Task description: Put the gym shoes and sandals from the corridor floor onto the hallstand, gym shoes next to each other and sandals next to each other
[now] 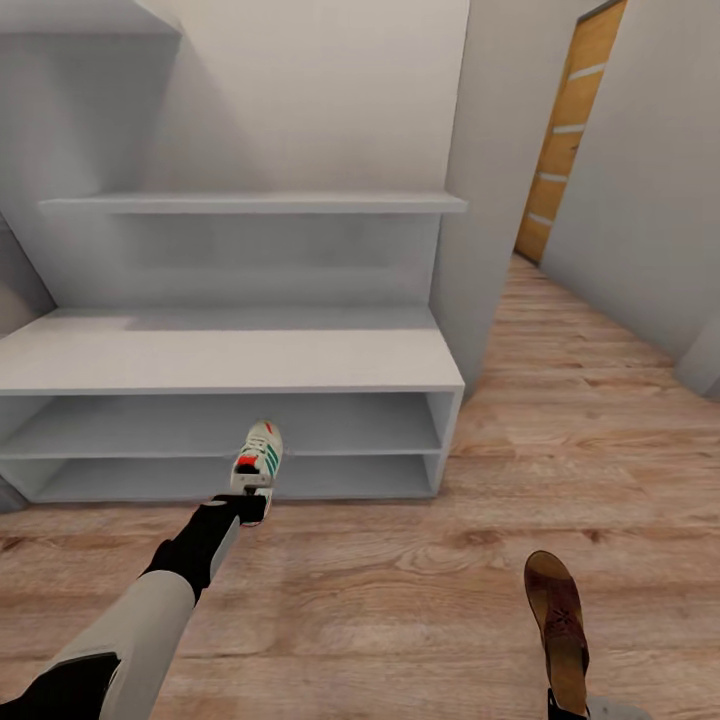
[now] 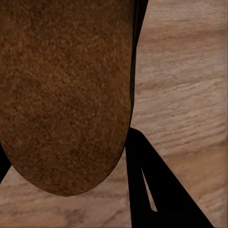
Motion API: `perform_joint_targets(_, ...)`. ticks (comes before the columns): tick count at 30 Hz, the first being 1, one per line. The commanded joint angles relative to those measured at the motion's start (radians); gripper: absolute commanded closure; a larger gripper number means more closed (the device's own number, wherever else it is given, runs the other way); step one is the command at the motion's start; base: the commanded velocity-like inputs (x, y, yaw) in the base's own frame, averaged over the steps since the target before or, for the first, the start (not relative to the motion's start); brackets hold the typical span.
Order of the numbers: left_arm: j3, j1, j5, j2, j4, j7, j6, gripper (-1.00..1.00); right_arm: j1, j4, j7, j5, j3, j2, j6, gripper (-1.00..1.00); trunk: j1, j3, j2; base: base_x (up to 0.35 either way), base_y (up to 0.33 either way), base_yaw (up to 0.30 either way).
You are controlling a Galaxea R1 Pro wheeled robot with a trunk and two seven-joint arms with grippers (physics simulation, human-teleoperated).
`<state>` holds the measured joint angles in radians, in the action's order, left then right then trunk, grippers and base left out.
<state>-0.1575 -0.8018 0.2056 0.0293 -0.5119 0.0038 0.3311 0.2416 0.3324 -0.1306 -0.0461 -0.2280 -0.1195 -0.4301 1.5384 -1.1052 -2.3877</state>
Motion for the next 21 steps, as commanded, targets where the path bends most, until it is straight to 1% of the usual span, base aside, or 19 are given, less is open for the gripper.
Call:
perform_joint_targets(1,-0.007,0.0,0.01,0.001,-0.002,-0.002,0.005,1.0,0.001,-0.001,-0.003,-0.001,-0.002,0.0,-0.003,1.0,0.0,-0.001,0.0,0.232,-0.202,0.0)
perform_joint_targets(8,-0.007,0.0,0.01,0.002,-0.002,-0.002,0.005,1.0,0.001,-0.001,-0.003,-0.001,-0.002,0.001,-0.003,1.0,0.0,-0.001,0.0,0.216,-0.213,0.0)
perform_joint_targets(21,-0.008,0.0,0.009,0.003,-0.002,-0.002,0.005,1.0,0.001,-0.001,-0.003,-0.001,-0.002,0.001,-0.002,1.0,0.0,-0.001,0.0,0.162,-0.247,0.0)
